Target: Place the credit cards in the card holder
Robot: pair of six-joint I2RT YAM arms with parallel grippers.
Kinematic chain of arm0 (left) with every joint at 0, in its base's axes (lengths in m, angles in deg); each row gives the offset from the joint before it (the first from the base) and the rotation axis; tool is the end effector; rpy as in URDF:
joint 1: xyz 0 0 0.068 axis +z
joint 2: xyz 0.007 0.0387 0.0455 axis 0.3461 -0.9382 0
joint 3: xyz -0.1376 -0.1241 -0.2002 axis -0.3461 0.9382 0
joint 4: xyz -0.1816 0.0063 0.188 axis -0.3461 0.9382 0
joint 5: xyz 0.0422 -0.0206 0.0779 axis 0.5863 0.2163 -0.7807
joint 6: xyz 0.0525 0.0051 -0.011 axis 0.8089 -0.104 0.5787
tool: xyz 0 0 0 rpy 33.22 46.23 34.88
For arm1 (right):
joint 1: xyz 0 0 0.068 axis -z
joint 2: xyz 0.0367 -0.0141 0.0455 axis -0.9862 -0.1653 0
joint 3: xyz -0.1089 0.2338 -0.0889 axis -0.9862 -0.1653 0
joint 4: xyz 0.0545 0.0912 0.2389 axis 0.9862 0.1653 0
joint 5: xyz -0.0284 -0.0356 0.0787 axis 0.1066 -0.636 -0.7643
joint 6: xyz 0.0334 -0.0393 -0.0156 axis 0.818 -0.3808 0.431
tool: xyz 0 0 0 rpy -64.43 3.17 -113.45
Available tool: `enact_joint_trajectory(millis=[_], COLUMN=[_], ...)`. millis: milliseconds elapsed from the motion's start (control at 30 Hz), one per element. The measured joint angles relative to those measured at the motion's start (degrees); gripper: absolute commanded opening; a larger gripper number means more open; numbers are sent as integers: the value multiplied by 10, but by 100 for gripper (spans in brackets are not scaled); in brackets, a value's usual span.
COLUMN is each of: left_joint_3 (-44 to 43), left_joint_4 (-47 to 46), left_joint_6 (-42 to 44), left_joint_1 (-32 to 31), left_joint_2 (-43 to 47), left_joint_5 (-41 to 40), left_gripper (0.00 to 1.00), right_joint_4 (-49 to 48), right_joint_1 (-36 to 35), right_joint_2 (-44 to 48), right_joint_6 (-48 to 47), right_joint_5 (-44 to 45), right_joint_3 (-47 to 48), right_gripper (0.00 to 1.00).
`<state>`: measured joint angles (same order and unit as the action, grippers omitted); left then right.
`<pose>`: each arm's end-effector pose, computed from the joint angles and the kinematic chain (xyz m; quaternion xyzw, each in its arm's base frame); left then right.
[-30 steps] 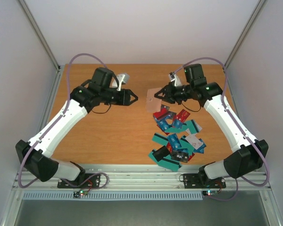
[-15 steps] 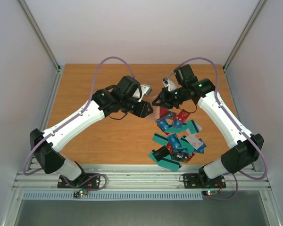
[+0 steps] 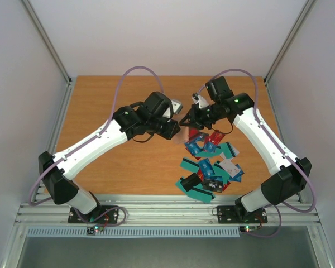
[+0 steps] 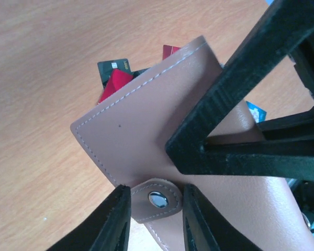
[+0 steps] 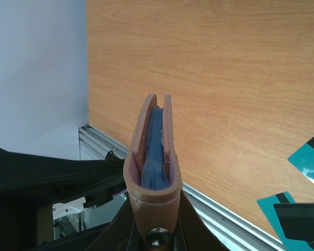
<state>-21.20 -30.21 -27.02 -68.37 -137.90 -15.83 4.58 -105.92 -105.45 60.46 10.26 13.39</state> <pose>0.2176 -0.2487 0.3622 0.2758 0.8900 -0.2349 0.2768 0.2603 0.1480 0.3640 -0.2443 0.8773 0.3726 0.1783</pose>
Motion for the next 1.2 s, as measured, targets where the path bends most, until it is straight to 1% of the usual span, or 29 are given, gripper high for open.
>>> enact_joint_trajectory(millis=[167,267,367,433,500,533,567,667,700,767,833,967,1000,1067,1200], left_joint_3=[-11,-12,-7,0,7,10,12,32,44,76,116,187,202,220,233], left_joint_4=[11,17,33,42,52,60,66,70,68,57,38,-21,-36,-66,-128], left_joint_6=[0,-2,-6,-10,-14,-19,-21,-41,-47,-56,-64,-75,-78,-82,-101], left_joint_1=[-12,-14,-7,-3,-3,-2,0,13,21,38,59,99,104,108,111], left_joint_2=[-6,-6,-6,-6,-6,-6,-6,3,13,42,84,166,184,213,229], left_joint_5=[-47,-92,-153,-185,-215,-233,-242,-252,-247,-225,-185,-87,-61,-9,71], left_gripper=[15,10,9,10,15,21,28,56,63,70,73,85,86,86,85], right_joint_4=[-7,-7,6,7,9,11,13,17,18,18,17,17,17,15,0], right_joint_1=[0,0,-3,-5,-5,-5,-5,-5,-5,-5,-5,-1,1,3,5], right_joint_2=[-9,-14,-13,-12,-12,-12,-12,-12,-12,-12,-12,-12,-13,-13,-13], right_joint_6=[5,7,10,10,10,10,10,9,9,9,9,7,7,6,6], right_joint_5=[-4,-7,-20,-24,-27,-28,-28,-23,-19,-13,-11,-12,-13,-17,-45], right_joint_3=[4,12,23,28,30,30,30,30,30,30,30,30,31,32,35], right_gripper=[1,1,1,1,1,1,1,1,1,1,1,1,1,1,1])
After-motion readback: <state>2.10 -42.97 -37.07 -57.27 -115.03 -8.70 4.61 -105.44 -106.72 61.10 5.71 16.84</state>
